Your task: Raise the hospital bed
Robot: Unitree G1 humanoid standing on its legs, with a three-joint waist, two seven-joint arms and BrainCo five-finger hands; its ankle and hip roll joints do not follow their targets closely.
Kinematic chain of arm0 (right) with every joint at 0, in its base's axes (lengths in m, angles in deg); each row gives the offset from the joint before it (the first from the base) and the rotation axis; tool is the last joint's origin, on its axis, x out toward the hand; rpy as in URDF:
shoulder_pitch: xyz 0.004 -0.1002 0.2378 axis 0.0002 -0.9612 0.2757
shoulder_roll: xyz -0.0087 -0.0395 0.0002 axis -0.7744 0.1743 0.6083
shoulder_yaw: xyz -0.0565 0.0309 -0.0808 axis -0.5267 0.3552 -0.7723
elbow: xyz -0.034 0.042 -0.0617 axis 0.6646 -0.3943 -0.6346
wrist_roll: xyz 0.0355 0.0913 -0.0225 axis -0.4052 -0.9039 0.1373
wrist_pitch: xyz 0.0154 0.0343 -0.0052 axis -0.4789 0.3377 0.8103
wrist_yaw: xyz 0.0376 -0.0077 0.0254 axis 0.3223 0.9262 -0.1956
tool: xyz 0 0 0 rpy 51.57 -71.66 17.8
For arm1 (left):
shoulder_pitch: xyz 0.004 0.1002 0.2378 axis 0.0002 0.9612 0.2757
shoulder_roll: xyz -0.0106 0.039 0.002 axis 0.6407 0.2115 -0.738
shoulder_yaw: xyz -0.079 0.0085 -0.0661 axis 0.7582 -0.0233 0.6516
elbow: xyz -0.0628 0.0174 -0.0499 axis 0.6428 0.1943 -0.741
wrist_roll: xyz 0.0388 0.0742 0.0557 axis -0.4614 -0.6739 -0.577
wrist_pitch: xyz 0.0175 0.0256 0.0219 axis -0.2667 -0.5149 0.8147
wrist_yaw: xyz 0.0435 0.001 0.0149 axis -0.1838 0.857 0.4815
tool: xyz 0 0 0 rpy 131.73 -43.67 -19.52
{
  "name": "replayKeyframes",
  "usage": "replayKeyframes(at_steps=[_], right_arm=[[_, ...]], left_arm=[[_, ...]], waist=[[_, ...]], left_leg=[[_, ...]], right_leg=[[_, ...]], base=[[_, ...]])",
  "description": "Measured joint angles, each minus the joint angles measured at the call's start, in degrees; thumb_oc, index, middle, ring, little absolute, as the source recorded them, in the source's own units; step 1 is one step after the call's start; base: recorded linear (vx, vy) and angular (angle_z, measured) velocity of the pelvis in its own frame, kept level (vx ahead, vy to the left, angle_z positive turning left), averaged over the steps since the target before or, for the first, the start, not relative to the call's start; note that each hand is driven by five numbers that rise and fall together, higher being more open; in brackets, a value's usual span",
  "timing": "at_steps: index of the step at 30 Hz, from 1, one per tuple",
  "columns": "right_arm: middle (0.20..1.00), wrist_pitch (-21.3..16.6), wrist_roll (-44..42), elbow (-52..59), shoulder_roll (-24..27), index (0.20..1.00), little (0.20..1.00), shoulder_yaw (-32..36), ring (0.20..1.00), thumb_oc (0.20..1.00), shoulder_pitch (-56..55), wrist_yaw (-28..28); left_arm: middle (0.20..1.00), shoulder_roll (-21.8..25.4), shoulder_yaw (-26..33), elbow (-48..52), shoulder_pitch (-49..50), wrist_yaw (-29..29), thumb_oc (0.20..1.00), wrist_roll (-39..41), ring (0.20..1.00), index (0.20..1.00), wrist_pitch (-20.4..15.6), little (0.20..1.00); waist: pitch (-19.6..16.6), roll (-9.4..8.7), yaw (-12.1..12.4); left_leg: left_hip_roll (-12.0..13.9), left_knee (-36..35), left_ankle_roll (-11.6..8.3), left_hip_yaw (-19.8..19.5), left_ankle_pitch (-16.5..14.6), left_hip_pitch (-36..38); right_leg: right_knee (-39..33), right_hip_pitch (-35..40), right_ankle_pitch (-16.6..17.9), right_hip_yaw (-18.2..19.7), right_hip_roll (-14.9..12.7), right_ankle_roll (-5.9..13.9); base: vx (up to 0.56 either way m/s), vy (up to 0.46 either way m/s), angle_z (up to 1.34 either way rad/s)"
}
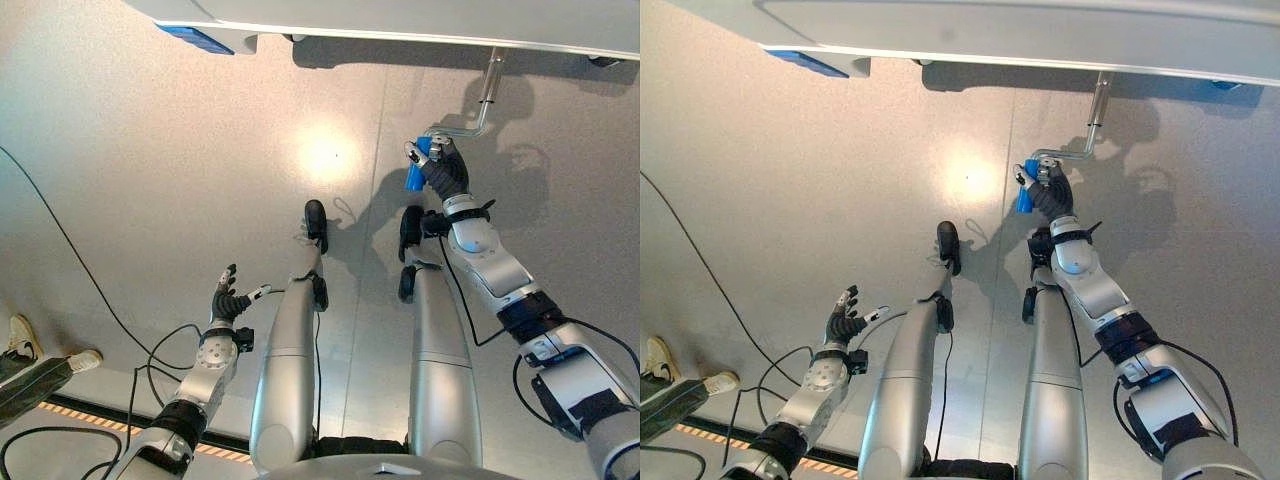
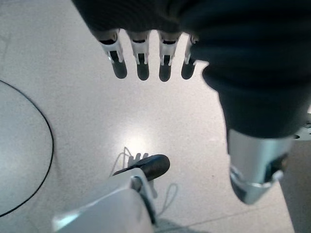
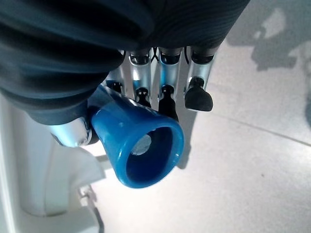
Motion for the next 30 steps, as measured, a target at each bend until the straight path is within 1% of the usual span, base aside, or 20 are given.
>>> replayKeyframes(at_steps=[7, 9, 11, 13, 17, 20, 21, 23, 25, 30], right_arm=[[0.2, -0.9, -0.5, 0.3, -0.2, 0.2, 0.2, 2.4, 0.2, 0.2, -2.3, 0.3], [0.2, -2.1, -0.7, 1.6, -0.2, 0.2, 0.2, 4.3, 0.2, 0.2, -4.2, 0.3], [0.2, -2.3, -1.4, 3.5, -0.4, 0.2, 0.2, 6.4, 0.2, 0.2, -6.2, 0.5], [0.2, -4.1, -2.2, 3.9, -0.5, 0.2, 0.2, 7.6, 0.2, 0.2, -7.5, 0.8], [0.2, -6.4, -3.1, 4.0, -1.4, 0.2, 0.2, 9.2, 0.2, 0.2, -9.0, 1.5], [0.2, -6.7, -3.6, 4.0, -2.2, 0.2, 0.2, 10.1, 0.2, 0.2, -9.4, 2.5], [0.2, -6.7, -3.7, 4.0, -2.6, 0.2, 0.2, 10.4, 0.2, 0.2, -9.4, 2.6], [0.2, -7.0, -3.7, 4.0, -2.8, 0.2, 0.2, 11.7, 0.2, 0.2, -10.0, 2.8], [0.2, -7.2, -3.7, 3.9, -2.4, 0.2, 0.2, 13.7, 0.2, 0.2, -10.7, 4.2], [0.2, -7.2, -2.5, 2.2, -2.0, 0.2, 0.2, 15.5, 0.2, 0.2, -10.7, 7.2]], left_arm=[[1.0, -0.1, 0.2, -1.1, 0.2, 0.5, 1.0, 0.0, 1.0, 1.0, 0.0, 1.0], [1.0, -0.1, 0.2, -1.1, 0.2, 0.5, 1.0, 0.0, 1.0, 1.0, -0.1, 1.0], [1.0, -0.3, 0.4, -0.6, 0.4, 0.5, 1.0, 0.0, 1.0, 1.0, -0.1, 1.0], [1.0, -0.3, 0.5, -0.6, 0.5, 0.5, 1.0, 0.0, 1.0, 1.0, -0.1, 1.0], [1.0, -0.3, 0.5, -0.7, 0.8, 0.5, 1.0, 0.0, 1.0, 1.0, -0.1, 1.0], [1.0, -0.3, 0.8, -0.7, 1.3, 0.5, 1.0, 0.0, 1.0, 1.0, -0.1, 1.0], [1.0, -0.3, 1.4, -0.7, 1.9, 0.5, 1.0, 0.0, 1.0, 1.0, -0.1, 1.0], [1.0, -0.3, 1.9, -1.0, 2.0, 0.5, 1.0, 0.0, 1.0, 1.0, -0.1, 1.0], [1.0, -0.2, 2.2, -1.0, 2.0, 0.5, 1.0, 0.0, 1.0, 1.0, -0.1, 1.0], [1.0, -0.2, 2.2, -1.1, 2.1, 0.4, 1.0, 0.0, 1.0, 1.0, -0.1, 1.0]], waist=[[0.2, -0.41, -0.3], [0.2, -0.54, -0.4], [0.3, -0.68, -0.5], [0.3, -0.96, -0.5], [0.3, -1.96, -0.7], [0.4, -2.54, -1.0], [0.4, -2.85, -1.5], [0.4, -2.96, -1.7], [0.4, -3.03, -1.9], [0.4, -3.16, -1.8]], left_leg=[[0.0, -0.7, 0.18, 0.6, 0.1, 2.3], [-0.1, -1.8, 0.41, 1.2, 0.3, 3.3], [-0.2, -2.1, 0.57, 1.3, 0.4, 3.7], [-0.2, -2.3, 0.66, 1.3, 0.5, 3.7], [-0.3, -2.4, 0.73, 1.3, 0.5, 3.7], [-0.4, -2.4, 0.85, 1.4, 0.6, 3.7], [-0.6, -2.4, 0.91, 1.4, 0.6, 3.7], [-0.5, -2.4, 0.97, 1.4, 0.6, 3.7], [-0.6, -2.4, 1.12, 1.5, 0.7, 3.8], [-0.7, -2.4, 1.26, 1.5, 0.8, 3.9]], right_leg=[[-1.0, 1.9, 0.2, 0.7, 0.1, 0.31], [-1.5, 2.5, 0.4, 1.0, 0.1, 0.66], [-1.6, 2.7, 0.5, 1.2, 0.0, 0.83], [-2.0, 2.7, 0.6, 1.3, 0.0, 1.03], [-2.5, 2.9, 0.8, 1.4, 0.0, 1.09], [-2.6, 3.0, 0.9, 1.4, -0.1, 1.11], [-2.7, 3.1, 0.9, 1.4, -0.2, 1.16], [-3.0, 3.3, 1.1, 1.4, -0.2, 1.26], [-3.3, 3.4, 1.3, 1.5, -0.2, 1.41], [-3.3, 3.5, 1.5, 1.7, -0.3, 1.58]], base=[[0.0, -0.018, -0.02], [0.0, -0.048, -0.05], [0.0, -0.051, -0.01], [0.01, -0.033, 0.0], [0.0, -0.021, -0.01], [0.0, 0.0, 0.0], [0.0, 0.0, 0.0], [0.0, 0.0, 0.0], [0.0, -0.017, -0.01], [0.0, 0.0, 0.0]])
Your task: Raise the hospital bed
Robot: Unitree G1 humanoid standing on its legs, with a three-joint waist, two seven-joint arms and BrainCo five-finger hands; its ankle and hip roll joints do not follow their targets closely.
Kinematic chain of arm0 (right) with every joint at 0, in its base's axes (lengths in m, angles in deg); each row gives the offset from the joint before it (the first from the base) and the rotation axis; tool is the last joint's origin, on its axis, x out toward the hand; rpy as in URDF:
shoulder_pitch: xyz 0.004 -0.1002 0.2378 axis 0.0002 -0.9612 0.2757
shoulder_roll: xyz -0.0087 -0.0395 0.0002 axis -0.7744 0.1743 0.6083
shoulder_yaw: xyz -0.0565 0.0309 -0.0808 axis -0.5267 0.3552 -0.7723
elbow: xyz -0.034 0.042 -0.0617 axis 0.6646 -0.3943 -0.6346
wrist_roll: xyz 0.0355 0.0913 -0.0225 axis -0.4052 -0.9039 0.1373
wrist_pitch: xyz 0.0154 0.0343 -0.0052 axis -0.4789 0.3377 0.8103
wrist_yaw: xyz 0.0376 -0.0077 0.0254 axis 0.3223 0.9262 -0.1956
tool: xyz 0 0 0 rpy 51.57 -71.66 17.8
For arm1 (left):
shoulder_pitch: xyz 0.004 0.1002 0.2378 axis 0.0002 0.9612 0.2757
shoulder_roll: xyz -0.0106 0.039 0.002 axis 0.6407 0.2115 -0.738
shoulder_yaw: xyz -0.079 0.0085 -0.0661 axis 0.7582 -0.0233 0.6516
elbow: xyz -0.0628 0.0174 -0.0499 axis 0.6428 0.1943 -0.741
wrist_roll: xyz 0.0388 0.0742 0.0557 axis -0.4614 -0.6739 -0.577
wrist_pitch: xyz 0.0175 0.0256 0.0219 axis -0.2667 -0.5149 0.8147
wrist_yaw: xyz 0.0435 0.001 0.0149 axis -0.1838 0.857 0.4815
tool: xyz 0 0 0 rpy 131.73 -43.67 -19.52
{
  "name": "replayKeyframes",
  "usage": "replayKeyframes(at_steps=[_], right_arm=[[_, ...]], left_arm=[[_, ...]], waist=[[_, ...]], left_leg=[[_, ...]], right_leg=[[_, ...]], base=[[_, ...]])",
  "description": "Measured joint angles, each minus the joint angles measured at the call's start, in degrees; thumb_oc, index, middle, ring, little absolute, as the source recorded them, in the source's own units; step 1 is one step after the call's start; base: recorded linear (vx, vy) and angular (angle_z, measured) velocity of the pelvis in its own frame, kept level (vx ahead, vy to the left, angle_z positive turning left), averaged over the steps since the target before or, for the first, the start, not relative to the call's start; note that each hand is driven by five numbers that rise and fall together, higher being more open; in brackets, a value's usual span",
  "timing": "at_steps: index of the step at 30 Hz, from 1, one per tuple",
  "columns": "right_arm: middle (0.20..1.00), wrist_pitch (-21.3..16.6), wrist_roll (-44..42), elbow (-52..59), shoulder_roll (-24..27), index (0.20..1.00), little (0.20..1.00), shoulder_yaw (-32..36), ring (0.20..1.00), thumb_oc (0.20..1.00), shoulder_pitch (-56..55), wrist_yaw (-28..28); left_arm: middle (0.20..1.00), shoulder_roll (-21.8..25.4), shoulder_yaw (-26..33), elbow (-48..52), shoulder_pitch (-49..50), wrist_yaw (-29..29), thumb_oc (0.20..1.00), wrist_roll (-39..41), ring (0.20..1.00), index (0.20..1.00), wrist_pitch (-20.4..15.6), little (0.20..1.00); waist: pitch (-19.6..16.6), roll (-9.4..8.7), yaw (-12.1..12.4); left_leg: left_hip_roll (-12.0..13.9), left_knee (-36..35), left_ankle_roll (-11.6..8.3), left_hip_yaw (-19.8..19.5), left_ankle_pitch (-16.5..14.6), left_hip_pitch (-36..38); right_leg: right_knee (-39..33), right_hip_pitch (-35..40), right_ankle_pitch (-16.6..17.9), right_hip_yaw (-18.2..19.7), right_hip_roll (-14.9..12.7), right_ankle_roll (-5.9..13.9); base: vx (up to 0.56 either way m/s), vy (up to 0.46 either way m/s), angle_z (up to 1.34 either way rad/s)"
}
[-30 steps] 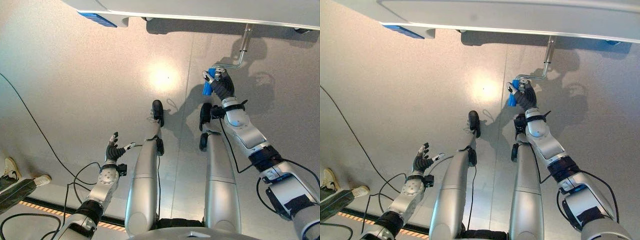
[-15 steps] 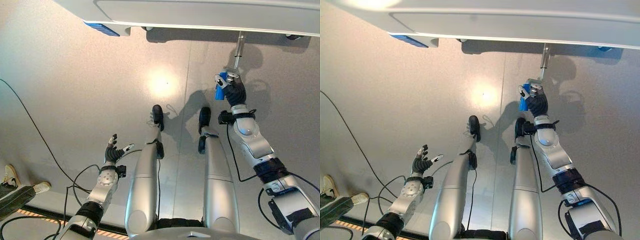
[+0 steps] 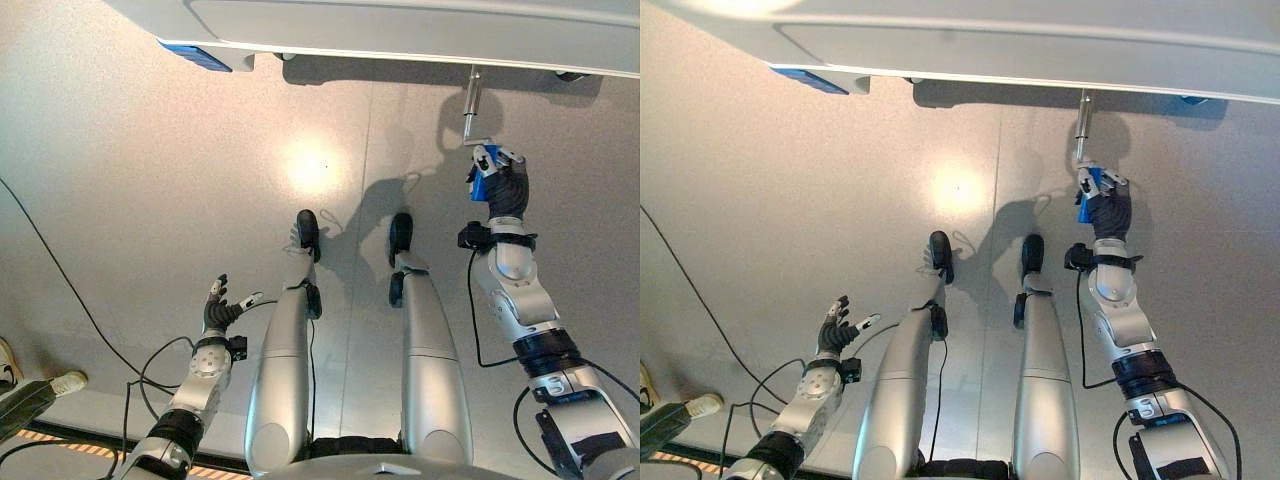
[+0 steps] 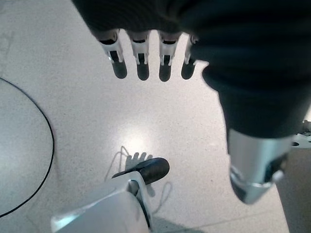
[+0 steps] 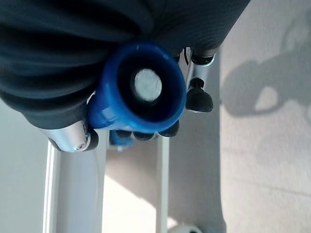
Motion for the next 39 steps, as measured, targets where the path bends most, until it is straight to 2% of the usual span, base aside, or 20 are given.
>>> replayKeyframes(at_steps=[9, 16, 19, 20, 28, 29, 30, 33, 35, 39], right_arm=[[0.2, 0.8, 12.0, -4.8, 4.3, 0.2, 0.2, 1.4, 0.2, 0.2, -0.4, 5.0], [0.2, 3.2, 18.7, -9.4, 7.9, 0.2, 0.2, 1.9, 0.2, 0.2, 0.1, 6.6], [0.2, 4.0, 20.7, -12.8, 8.7, 0.2, 0.2, 1.9, 0.2, 0.2, 1.3, 6.8], [0.2, 4.3, 21.4, -17.0, 8.9, 0.2, 0.2, 1.9, 0.2, 0.2, 3.6, 7.0], [0.2, 6.0, 21.3, -31.0, 9.1, 0.2, 0.2, -1.2, 0.2, 0.2, 13.2, 7.8], [0.2, 5.8, 21.3, -33.6, 9.0, 0.2, 0.2, -2.4, 0.2, 0.2, 15.0, 7.8], [0.2, 5.8, 21.2, -41.3, 9.2, 0.2, 0.2, -6.6, 0.2, 0.2, 19.6, 7.6], [0.2, 6.8, 20.1, -45.4, 9.1, 0.2, 0.2, -7.4, 0.2, 0.2, 23.8, 6.2], [0.2, 7.4, 19.6, -52.0, 9.2, 0.2, 0.2, -10.2, 0.2, 0.2, 27.9, 4.8], [0.2, 9.4, 18.9, -57.2, 9.5, 0.2, 0.2, -11.1, 0.2, 0.2, 30.9, 2.6]], left_arm=[[1.0, 0.0, 0.0, 0.9, 0.5, -0.8, 1.0, -0.1, 1.0, 1.0, -0.2, 1.0], [1.0, 0.7, 0.0, 2.3, 1.0, -1.3, 1.0, -0.1, 1.0, 1.0, -0.3, 1.0], [1.0, 0.8, 0.0, 2.4, 1.0, -1.4, 1.0, -0.1, 1.0, 1.0, -0.4, 1.0], [1.0, 0.8, -0.1, 2.6, 1.0, -1.6, 1.0, -0.1, 1.0, 1.0, -0.4, 1.0], [1.0, 1.3, -0.6, 3.2, 1.1, -2.3, 1.0, -0.1, 1.0, 1.0, -0.4, 1.0], [1.0, 1.4, -0.7, 3.4, 1.3, -2.3, 1.0, -0.1, 1.0, 1.0, -0.5, 1.0], [1.0, 1.8, -1.6, 3.7, 1.4, -2.4, 1.0, 0.0, 1.0, 1.0, -0.5, 1.0], [1.0, 2.3, -2.5, 4.2, 1.4, -2.4, 1.0, 0.0, 1.0, 1.0, -0.8, 1.0], [1.0, 2.4, -3.5, 4.2, 1.2, -2.4, 1.0, 0.0, 1.0, 1.0, -0.8, 1.0], [1.0, 3.0, -4.6, 4.6, 1.2, -2.4, 1.0, 0.1, 1.0, 1.0, -1.4, 1.0]], waist=[[0.0, -0.39, 0.0], [0.1, -1.9, 0.0], [0.0, -2.12, 0.0], [0.0, -2.28, 0.0], [0.0, -2.39, 0.2], [-0.1, -2.4, 0.2], [-0.1, -2.4, 0.0], [-0.1, -2.38, 0.6], [-0.1, -2.28, 1.7], [0.0, -1.98, 3.5]], left_leg=[[-0.5, 0.0, 0.59, 0.0, -0.2, -0.4], [-1.0, 0.2, 1.09, -0.1, -0.5, -1.5], [-1.2, 0.2, 1.29, -0.1, -0.5, -1.8], [-1.3, 0.4, 1.4, -0.1, -0.5, -2.4], [-1.6, 1.5, 1.68, -0.1, -0.3, -4.8], [-1.6, 1.7, 1.67, -0.2, -0.3, -5.0], [-1.6, 2.1, 1.57, -0.2, -0.4, -5.4], [-1.7, 2.3, 1.59, -0.2, -0.2, -7.1], [-1.7, 2.4, 1.45, -0.2, 0.0, -8.0], [-1.8, 2.7, 0.98, -0.2, 0.3, -8.6]], right_leg=[[-0.9, 0.0, 0.4, 0.1, -0.3, 0.73], [-1.2, -0.5, 0.5, 0.1, -0.8, 0.99], [-1.4, -0.6, 0.6, 0.1, -0.9, 1.22], [-1.3, -1.1, 0.6, 0.1, -1.0, 1.35], [0.3, -3.6, 0.5, 0.2, -1.4, 1.48], [0.7, -3.8, 0.5, 0.1, -1.6, 1.56], [1.1, -4.3, 0.4, 0.1, -1.7, 1.51], [2.1, -6.3, 0.2, 0.2, -1.8, 1.46], [2.5, -7.5, 0.1, 0.4, -1.8, 1.36], [3.8, -8.5, -0.2, 0.4, -2.0, 0.71]], base=[[0.0, 0.0, 0.0], [0.0, -0.003, 0.01], [0.0, 0.0, 0.0], [0.0, 0.0, 0.0], [0.0, -0.002, 0.02], [0.0, 0.0, 0.0], [0.0, 0.001, 0.03], [-0.01, -0.007, 0.04], [0.0, 0.0, 0.0], [-0.01, 0.003, 0.03]])
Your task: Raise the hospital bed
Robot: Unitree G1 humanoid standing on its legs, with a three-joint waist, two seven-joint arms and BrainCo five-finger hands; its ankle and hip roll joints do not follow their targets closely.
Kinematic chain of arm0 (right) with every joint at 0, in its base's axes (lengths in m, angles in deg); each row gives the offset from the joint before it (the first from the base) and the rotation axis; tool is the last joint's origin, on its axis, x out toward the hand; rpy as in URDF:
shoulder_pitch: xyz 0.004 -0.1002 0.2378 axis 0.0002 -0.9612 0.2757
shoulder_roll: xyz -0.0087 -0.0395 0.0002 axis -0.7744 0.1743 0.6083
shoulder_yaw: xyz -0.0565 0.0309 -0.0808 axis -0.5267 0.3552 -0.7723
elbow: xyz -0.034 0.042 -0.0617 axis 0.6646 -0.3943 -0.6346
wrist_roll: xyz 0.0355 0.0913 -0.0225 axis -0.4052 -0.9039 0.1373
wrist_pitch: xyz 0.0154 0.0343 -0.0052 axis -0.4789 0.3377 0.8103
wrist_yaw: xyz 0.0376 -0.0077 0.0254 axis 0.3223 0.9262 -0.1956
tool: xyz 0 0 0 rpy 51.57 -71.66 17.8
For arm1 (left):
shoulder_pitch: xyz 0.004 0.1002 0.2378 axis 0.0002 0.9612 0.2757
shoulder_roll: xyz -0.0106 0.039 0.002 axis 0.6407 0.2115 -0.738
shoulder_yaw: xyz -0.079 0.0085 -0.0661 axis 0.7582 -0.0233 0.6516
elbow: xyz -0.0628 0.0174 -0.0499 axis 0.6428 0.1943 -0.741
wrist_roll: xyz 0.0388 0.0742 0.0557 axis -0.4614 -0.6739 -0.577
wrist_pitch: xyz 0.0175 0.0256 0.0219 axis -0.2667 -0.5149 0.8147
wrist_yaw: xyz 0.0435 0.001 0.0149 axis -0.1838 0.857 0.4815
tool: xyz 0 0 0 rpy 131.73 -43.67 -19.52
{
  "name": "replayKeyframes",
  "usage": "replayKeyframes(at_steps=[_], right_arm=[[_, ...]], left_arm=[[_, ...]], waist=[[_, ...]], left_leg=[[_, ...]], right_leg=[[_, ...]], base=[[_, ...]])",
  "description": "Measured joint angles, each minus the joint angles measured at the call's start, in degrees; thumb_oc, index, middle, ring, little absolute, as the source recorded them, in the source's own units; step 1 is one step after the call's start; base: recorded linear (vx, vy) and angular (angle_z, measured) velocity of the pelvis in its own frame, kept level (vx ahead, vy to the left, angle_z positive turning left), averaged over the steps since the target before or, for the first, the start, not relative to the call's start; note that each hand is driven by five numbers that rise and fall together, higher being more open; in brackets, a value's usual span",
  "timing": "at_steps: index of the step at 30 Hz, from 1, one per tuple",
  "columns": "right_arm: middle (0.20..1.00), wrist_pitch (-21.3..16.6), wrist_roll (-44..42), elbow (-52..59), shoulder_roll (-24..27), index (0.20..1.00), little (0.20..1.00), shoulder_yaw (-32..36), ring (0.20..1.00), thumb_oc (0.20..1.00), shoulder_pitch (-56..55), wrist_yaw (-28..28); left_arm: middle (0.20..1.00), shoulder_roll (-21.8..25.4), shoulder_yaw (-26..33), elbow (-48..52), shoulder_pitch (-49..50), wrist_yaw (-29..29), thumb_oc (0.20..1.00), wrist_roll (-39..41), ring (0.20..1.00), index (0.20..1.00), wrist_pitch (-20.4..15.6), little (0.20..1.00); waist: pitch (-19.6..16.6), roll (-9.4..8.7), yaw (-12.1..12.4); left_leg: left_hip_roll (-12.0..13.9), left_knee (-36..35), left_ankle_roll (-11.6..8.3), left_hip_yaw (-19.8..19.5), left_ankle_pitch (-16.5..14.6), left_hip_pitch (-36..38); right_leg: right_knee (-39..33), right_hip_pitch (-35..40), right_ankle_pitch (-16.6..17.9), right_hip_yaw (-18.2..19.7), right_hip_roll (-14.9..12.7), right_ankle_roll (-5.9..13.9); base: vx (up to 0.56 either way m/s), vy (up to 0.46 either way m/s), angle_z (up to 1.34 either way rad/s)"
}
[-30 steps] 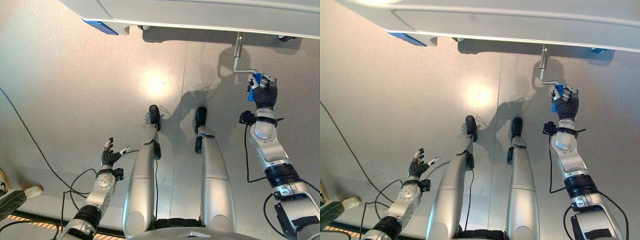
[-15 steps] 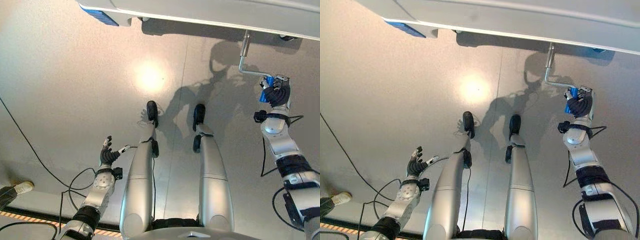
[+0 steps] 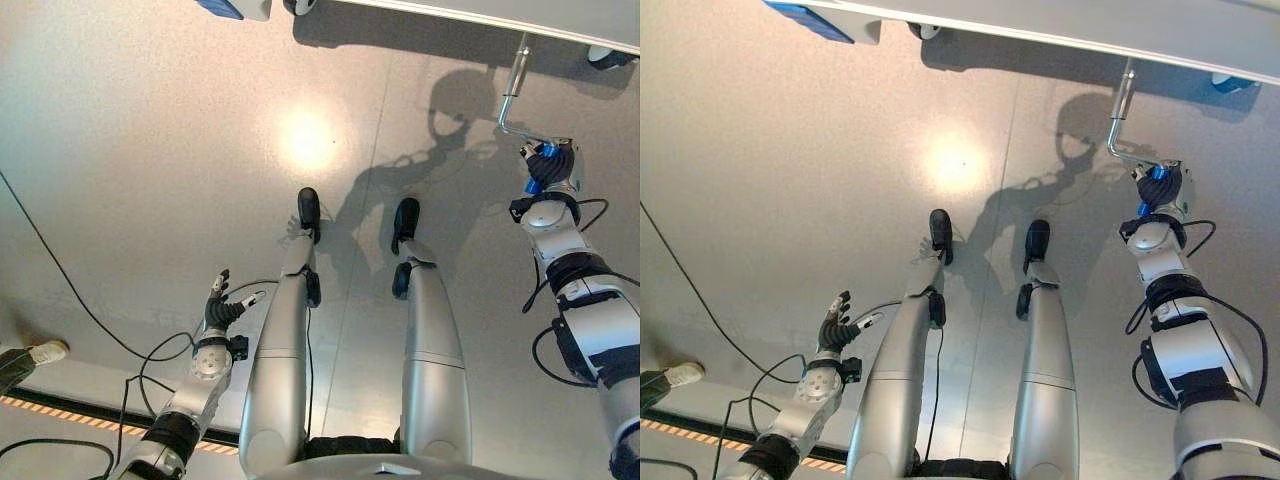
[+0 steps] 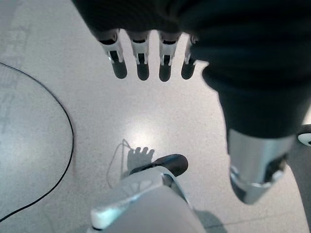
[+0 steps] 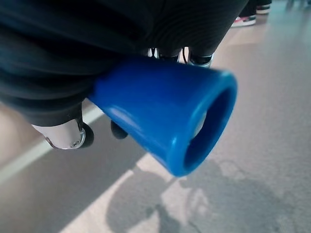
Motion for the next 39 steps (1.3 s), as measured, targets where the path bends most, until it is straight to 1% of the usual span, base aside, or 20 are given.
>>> replayKeyframes(at_steps=[2, 5, 9, 10, 12, 15, 17, 21, 24, 26, 31, 34, 37, 38, 39], right_arm=[[0.2, 0.4, 0.0, -1.5, 0.0, 0.2, 0.2, -0.1, 0.2, 0.2, 0.7, -0.7], [0.2, 0.8, 0.0, -2.8, 0.4, 0.2, 0.2, -0.1, 0.2, 0.2, 1.6, -1.3], [0.2, 0.9, -0.1, -3.1, 0.3, 0.2, 0.2, 0.2, 0.2, 0.2, 2.5, -1.8], [0.2, 1.0, -0.3, -4.0, -0.1, 0.2, 0.2, 0.2, 0.2, 0.2, 2.8, -1.8], [0.2, 1.3, -1.1, -4.8, -0.4, 0.2, 0.2, 0.3, 0.2, 0.2, 3.3, -1.8], [0.2, 1.5, -2.2, -4.8, -2.0, 0.2, 0.2, 0.8, 0.2, 0.2, 4.0, -1.8], [0.2, 1.7, -3.6, -4.9, -3.2, 0.2, 0.2, 0.9, 0.2, 0.2, 5.0, -1.6], [0.2, 2.8, -5.9, -4.9, -5.3, 0.2, 0.2, 0.9, 0.2, 0.2, 6.5, -1.5], [0.2, 3.1, -6.1, -4.9, -5.9, 0.2, 0.2, 0.6, 0.2, 0.2, 7.0, -1.7], [0.2, 3.7, -6.1, -4.9, -5.9, 0.2, 0.2, 0.3, 0.2, 0.2, 7.1, -1.7], [0.2, 4.0, -6.1, -5.2, -6.0, 0.2, 0.2, 0.2, 0.2, 0.2, 8.2, -1.7], [0.2, 4.0, -6.4, -4.5, -7.3, 0.2, 0.2, -0.2, 0.2, 0.2, 9.3, -1.7], [0.2, 3.9, -6.8, -4.1, -8.6, 0.2, 0.2, -0.5, 0.2, 0.2, 9.5, -1.8], [0.2, 3.9, -6.8, -4.0, -9.2, 0.2, 0.2, -0.9, 0.2, 0.2, 9.7, -1.9], [0.2, 3.8, -6.8, -3.8, -9.4, 0.2, 0.2, -1.3, 0.2, 0.2, 9.7, -1.9]], left_arm=[[1.0, 0.0, -0.3, 0.3, 0.0, 0.0, 1.0, 0.0, 1.0, 1.0, -0.1, 1.0], [1.0, -0.1, -1.3, 0.6, -0.2, 0.1, 1.0, 0.0, 1.0, 1.0, -0.3, 1.0], [1.0, -0.3, -2.5, 0.6, -0.3, 0.2, 1.0, 0.0, 1.0, 1.0, -0.2, 1.0], [1.0, -0.6, -2.8, 0.8, -0.4, 0.3, 1.0, 0.0, 1.0, 1.0, -0.2, 1.0], [1.0, -0.6, -3.4, 1.3, -0.4, 0.4, 1.0, 0.0, 1.0, 1.0, -0.3, 1.0], [1.0, -0.7, -3.5, 1.3, -0.6, 0.6, 1.0, 0.0, 1.0, 1.0, -0.1, 1.0], [1.0, -0.6, -3.4, 1.5, -0.8, 0.7, 1.0, 0.0, 1.0, 1.0, -0.1, 1.0], [1.0, -0.7, -3.4, 1.4, -1.5, 0.8, 1.0, 0.1, 1.0, 1.0, 0.0, 1.0], [1.0, -0.7, -3.3, 1.4, -1.6, 0.7, 1.0, 0.1, 1.0, 1.0, 0.0, 1.0], [1.0, -0.7, -3.3, 1.9, -1.9, 0.7, 1.0, 0.1, 1.0, 1.0, -0.1, 1.0], [1.0, -0.3, -3.4, 2.7, -1.9, 0.3, 1.0, 0.5, 1.0, 1.0, -0.2, 1.0], [1.0, -0.1, -3.2, 2.7, -2.0, 0.1, 1.0, 0.6, 1.0, 1.0, -0.2, 1.0], [1.0, -0.2, -3.3, 2.7, -2.0, 0.1, 1.0, 0.6, 1.0, 1.0, -0.1, 1.0], [1.0, -0.2, -3.0, 2.7, -2.0, 0.0, 1.0, 0.6, 1.0, 1.0, -0.2, 1.0], [1.0, -0.2, -2.9, 2.6, -2.2, -0.1, 1.0, 0.6, 1.0, 1.0, -0.2, 1.0]], waist=[[0.0, 0.19, 1.1], [0.0, 0.8, 1.7], [0.0, 1.27, 2.0], [-0.1, 1.97, 2.5], [-0.1, 2.27, 2.9], [-0.1, 2.36, 3.1], [-0.2, 2.7, 2.8], [-0.2, 2.71, 3.0], [-0.2, 2.87, 3.2], [-0.3, 3.54, 3.3], [-0.4, 4.32, 4.7], [-0.4, 4.51, 4.7], [-0.4, 4.58, 4.9], [-0.5, 4.84, 5.0], [-0.6, 5.01, 5.1]], left_leg=[[0.0, 0.0, 0.04, 0.0, 0.1, 0.0], [-0.4, 0.4, -0.26, -0.3, 0.1, -0.8], [-0.6, 1.1, -0.6, -0.9, 0.3, -2.2], [-0.6, 1.7, -0.71, -1.5, 0.1, -2.6], [-0.5, 1.8, -0.74, -1.7, 0.1, -2.8], [-0.5, 1.9, -1.03, -1.8, 0.2, -3.1], [-0.6, 3.0, -1.45, -2.6, -0.1, -3.9], [-0.4, 4.5, -2.06, -3.3, -0.5, -5.3], [-0.4, 5.3, -2.33, -3.6, -0.6, -5.8], [-0.4, 6.0, -2.63, -4.6, -0.8, -6.5], [-0.4, 7.0, -3.02, -5.5, -1.0, -8.3], [-0.7, 8.5, -3.4, -6.2, -1.3, -9.9], [-0.8, 9.2, -3.55, -6.3, -1.4, -9.8], [-0.7, 10.0, -3.62, -6.5, -1.9, -9.8], [-0.8, 10.1, -3.6, -6.4, -1.9, -9.9]], right_leg=[[0.2, -0.1, 0.0, 0.0, 0.0, -0.02], [1.6, -1.2, -0.6, -0.1, -0.2, -0.13], [3.6, -2.9, -1.4, -0.3, -0.7, -0.42], [4.0, -3.0, -1.6, -0.6, -0.7, -0.58], [4.5, -3.3, -1.9, -0.8, -0.7, -0.75], [5.4, -3.9, -2.2, -1.0, -0.7, -1.15], [6.3, -4.3, -2.7, -1.6, -0.9, -1.77], [8.0, -5.4, -3.5, -2.4, -0.8, -2.5], [8.6, -5.8, -3.7, -2.7, -0.7, -2.81], [9.1, -5.9, -4.1, -3.4, -0.8, -3.0], [10.5, -7.2, -4.8, -4.4, -1.0, -3.41], [12.2, -8.5, -5.5, -5.1, -1.6, -3.92], [13.0, -8.4, -6.2, -5.1, -1.9, -3.79], [13.5, -8.2, -6.5, -5.1, -1.9, -3.66], [13.6, -8.2, -6.4, -5.2, -1.9, -3.91]], base=[[0.0, 0.0, 0.0], [0.0, -0.02, 0.09], [0.0, -0.001, 0.08], [0.01, 0.011, 0.08], [0.01, 0.004, 0.07], [0.02, 0.006, 0.06], [0.02, 0.023, 0.07], [0.01, 0.017, 0.06], [0.01, 0.005, 0.01], [0.01, 0.015, 0.08], [0.02, 0.02, 0.08], [0.04, 0.032, 0.11], [0.03, 0.043, 0.07], [0.07, 0.016, 0.03], [0.04, 0.052, -0.05]])
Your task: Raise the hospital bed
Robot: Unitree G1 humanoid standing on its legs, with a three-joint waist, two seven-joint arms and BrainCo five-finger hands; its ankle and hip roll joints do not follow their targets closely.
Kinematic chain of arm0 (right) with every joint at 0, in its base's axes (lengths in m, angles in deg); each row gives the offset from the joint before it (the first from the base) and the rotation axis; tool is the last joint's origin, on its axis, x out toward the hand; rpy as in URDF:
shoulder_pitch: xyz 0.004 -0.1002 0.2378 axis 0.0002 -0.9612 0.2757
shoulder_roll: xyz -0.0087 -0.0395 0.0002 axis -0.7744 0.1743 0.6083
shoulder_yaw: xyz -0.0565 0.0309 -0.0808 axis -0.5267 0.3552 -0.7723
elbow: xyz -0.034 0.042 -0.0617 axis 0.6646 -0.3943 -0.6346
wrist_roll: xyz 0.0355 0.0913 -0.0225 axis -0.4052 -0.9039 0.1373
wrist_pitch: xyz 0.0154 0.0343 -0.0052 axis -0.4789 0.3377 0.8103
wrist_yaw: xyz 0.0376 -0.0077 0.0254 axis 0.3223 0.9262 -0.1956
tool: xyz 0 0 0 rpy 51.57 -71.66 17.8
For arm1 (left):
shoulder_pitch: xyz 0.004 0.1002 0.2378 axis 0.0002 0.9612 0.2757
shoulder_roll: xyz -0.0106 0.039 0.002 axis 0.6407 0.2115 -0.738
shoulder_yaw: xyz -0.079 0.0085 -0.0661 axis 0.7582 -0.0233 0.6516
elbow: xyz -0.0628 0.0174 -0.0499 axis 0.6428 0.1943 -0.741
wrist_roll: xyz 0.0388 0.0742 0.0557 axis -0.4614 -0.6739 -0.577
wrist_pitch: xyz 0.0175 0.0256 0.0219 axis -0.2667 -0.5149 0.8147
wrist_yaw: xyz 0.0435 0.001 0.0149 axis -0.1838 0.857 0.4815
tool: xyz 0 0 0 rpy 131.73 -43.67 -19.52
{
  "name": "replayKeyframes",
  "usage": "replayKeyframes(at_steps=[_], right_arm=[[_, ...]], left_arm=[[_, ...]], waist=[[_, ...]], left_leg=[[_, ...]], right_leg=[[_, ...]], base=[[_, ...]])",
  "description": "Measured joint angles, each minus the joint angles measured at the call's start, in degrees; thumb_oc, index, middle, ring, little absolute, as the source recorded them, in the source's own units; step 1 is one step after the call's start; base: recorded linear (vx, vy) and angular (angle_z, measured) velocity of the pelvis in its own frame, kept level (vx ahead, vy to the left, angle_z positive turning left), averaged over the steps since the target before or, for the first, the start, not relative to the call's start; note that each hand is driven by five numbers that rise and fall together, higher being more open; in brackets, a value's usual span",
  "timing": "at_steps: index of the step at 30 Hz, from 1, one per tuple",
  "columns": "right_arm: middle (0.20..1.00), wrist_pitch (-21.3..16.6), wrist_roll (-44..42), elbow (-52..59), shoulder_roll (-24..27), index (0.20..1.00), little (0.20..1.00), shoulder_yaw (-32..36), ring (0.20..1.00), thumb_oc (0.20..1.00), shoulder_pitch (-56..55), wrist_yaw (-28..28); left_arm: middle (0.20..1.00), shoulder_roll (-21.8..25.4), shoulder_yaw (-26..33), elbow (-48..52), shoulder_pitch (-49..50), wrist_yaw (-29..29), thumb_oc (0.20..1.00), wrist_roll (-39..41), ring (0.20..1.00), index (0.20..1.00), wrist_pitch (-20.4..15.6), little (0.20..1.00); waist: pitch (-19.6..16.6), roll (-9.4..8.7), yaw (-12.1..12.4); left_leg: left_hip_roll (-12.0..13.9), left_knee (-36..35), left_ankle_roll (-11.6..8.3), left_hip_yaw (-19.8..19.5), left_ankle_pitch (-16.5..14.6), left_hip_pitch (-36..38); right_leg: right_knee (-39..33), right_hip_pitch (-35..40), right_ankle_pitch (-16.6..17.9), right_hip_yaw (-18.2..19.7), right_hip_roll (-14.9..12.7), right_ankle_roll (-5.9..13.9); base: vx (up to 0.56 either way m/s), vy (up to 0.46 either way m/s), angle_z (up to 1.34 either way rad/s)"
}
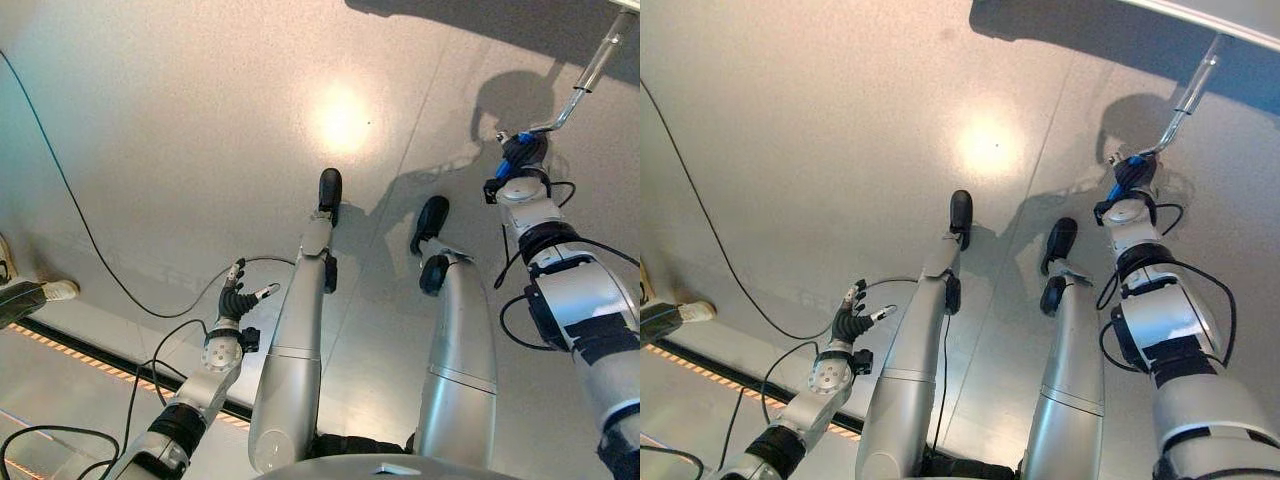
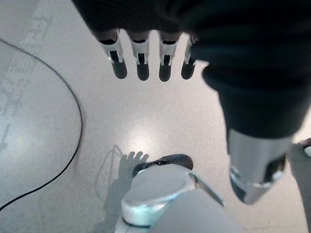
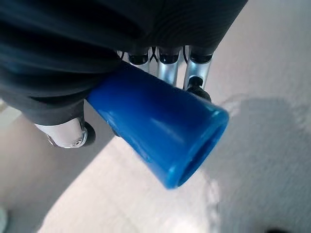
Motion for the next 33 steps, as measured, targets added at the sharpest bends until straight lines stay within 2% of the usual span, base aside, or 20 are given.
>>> replayKeyframes(at_steps=[5, 11, 14, 18, 23, 24, 25, 27, 28, 33], right_arm=[[0.2, -0.9, -0.5, 6.4, -1.1, 0.2, 0.2, -4.0, 0.2, 0.2, 0.2, -0.1], [0.2, -0.7, -0.6, 8.8, -2.2, 0.2, 0.2, -4.0, 0.2, 0.2, -0.5, -0.4], [0.2, -0.6, -2.6, 17.8, -2.0, 0.2, 0.2, -4.0, 0.2, 0.2, -4.1, -0.3], [0.2, -1.4, -4.4, 35.4, -2.1, 0.2, 0.2, -3.9, 0.2, 0.2, -11.7, -0.3], [0.2, -2.8, -4.4, 44.3, -1.9, 0.2, 0.2, -3.5, 0.2, 0.2, -18.4, -0.5], [0.2, -4.2, -4.3, 46.3, -1.9, 0.2, 0.2, -3.4, 0.2, 0.2, -19.9, -0.5], [0.2, -4.4, -4.4, 47.4, -1.8, 0.2, 0.2, -3.1, 0.2, 0.2, -20.8, -1.0], [0.2, -4.9, -4.4, 50.4, -1.6, 0.2, 0.2, -2.1, 0.2, 0.2, -24.1, -1.0], [0.2, -5.8, -4.3, 51.6, -1.5, 0.2, 0.2, -2.0, 0.2, 0.2, -25.3, -1.4], [0.2, -7.4, -5.0, 58.0, -1.3, 0.2, 0.2, 1.4, 0.2, 0.2, -31.3, -2.7]], left_arm=[[1.0, -0.1, 0.9, -0.4, -1.2, -0.3, 1.0, 0.5, 1.0, 1.0, -0.2, 1.0], [1.0, -0.1, 0.7, -0.4, -1.0, -0.4, 1.0, 0.6, 1.0, 1.0, -0.3, 1.0], [1.0, -0.1, 0.9, -0.5, -0.9, -0.4, 1.0, 1.5, 1.0, 1.0, -0.3, 1.0], [1.0, -0.4, 2.1, -1.5, -1.1, -0.5, 1.0, 1.5, 1.0, 1.0, 0.1, 1.0], [1.0, -0.8, 2.9, -1.7, -1.2, -1.1, 1.0, 1.5, 1.0, 1.0, 0.3, 1.0], [1.0, -0.8, 3.3, -2.3, -1.3, -1.1, 1.0, 1.5, 1.0, 1.0, 0.3, 1.0], [1.0, -0.9, 3.4, -2.8, -1.3, -1.1, 1.0, 1.4, 1.0, 1.0, 0.7, 1.0], [1.0, -1.4, 3.4, -3.0, -0.9, -1.0, 1.0, 1.4, 1.0, 1.0, 1.0, 1.0], [1.0, -1.5, 3.4, -2.9, -0.5, -1.0, 1.0, 1.4, 1.0, 1.0, 1.1, 1.0], [1.0, -3.0, 5.2, -4.1, 0.2, -0.2, 1.0, 1.2, 1.0, 1.0, 1.3, 1.0]], waist=[[-0.2, 0.66, -0.9], [-0.3, 0.84, -0.9], [-0.3, 0.84, -1.4], [-0.3, 0.83, -2.8], [-0.4, 0.87, -3.1], [-0.3, 0.86, -3.3], [-0.3, 0.84, -3.8], [-0.3, 0.71, -4.0], [-0.2, 0.66, -4.4], [-0.2, 0.51, -6.0]], left_leg=[[0.4, 1.3, -0.19, -0.3, -0.4, -1.3], [0.5, 1.4, -0.32, -0.2, -0.5, -0.5], [0.5, 1.5, -0.47, -0.1, -0.6, -0.5], [1.1, 2.0, -0.44, 0.1, -0.8, -0.2], [1.5, 0.0, -0.58, 0.3, -0.6, 2.6], [1.9, -0.7, -0.5, 0.5, -0.5, 2.9], [2.2, -1.4, -0.14, 0.6, -0.5, 3.7], [2.2, -2.7, 0.08, 1.2, 0.0, 5.4], [2.5, -3.1, 0.26, 1.4, -0.7, 6.5], [2.5, -6.9, 1.14, 2.7, 0.5, 9.9]], right_leg=[[0.5, -0.9, -0.1, -0.2, 0.3, -0.21], [0.7, -0.3, -0.1, -0.4, 0.5, -0.36], [0.6, -0.3, -0.2, -0.4, 0.5, -0.43], [-0.1, 0.4, 0.0, -0.4, 1.1, -0.61], [-1.9, 2.8, 0.5, -0.4, 1.7, -0.58], [-3.1, 3.3, 1.2, -0.4, 2.0, -0.51], [-4.1, 4.1, 1.1, -0.2, 2.3, 0.14], [-5.7, 5.8, 2.1, 0.1, 2.5, 0.07], [-7.0, 7.0, 2.0, 0.4, 2.9, 0.84], [-11.0, 10.3, 3.6, 1.0, 3.0, 1.48]], base=[[0.03, 0.024, -0.03], [0.01, 0.011, -0.01], [0.0, 0.0, 0.0], [0.01, 0.031, -0.05], [-0.03, 0.023, -0.06], [-0.1, 0.018, -0.11], [-0.04, -0.005, -0.12], [-0.02, -0.008, -0.13], [-0.02, -0.001, -0.16], [-0.03, -0.013, -0.07]])
